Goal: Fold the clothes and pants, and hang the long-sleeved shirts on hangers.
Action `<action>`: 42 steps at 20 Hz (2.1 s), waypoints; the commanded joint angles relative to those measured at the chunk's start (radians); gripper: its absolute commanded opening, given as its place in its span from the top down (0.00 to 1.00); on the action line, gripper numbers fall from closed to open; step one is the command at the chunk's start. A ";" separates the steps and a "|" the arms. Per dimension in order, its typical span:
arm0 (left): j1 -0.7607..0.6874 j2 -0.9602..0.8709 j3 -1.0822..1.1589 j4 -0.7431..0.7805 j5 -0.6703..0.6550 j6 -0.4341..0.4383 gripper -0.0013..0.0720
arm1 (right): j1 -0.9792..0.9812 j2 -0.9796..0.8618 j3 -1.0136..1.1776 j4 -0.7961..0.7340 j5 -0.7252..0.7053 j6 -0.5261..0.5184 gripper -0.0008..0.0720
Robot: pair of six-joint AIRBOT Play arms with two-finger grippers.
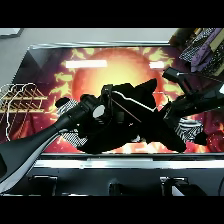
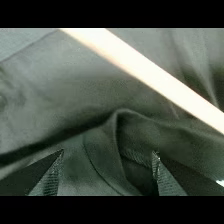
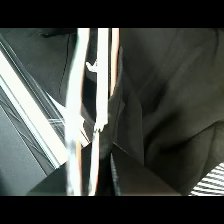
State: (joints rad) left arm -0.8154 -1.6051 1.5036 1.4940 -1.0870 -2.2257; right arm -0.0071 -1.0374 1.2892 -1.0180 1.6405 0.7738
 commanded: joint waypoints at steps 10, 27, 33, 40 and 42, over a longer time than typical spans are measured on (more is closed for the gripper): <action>0.067 0.018 0.011 0.029 -0.049 0.004 0.94 | 0.000 0.001 0.000 0.000 0.055 0.091 0.93; 0.193 0.057 0.087 0.056 -0.012 0.134 0.94 | 0.000 0.023 0.000 0.003 0.136 0.157 0.94; 0.193 0.057 0.143 0.081 0.044 0.140 0.94 | 0.000 -0.005 0.000 0.009 0.098 0.154 0.94; 0.193 0.057 0.148 0.089 0.138 0.188 0.94 | 0.000 -0.023 0.000 0.066 0.119 0.154 0.94; 0.199 0.053 0.148 0.089 0.143 0.188 0.94 | 0.000 -0.022 0.000 0.067 0.137 0.154 0.94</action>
State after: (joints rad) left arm -0.6209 -1.5490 1.6501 1.5806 -0.9791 -2.0495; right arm -0.0074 -1.0580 1.2896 -0.9588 1.7515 0.9268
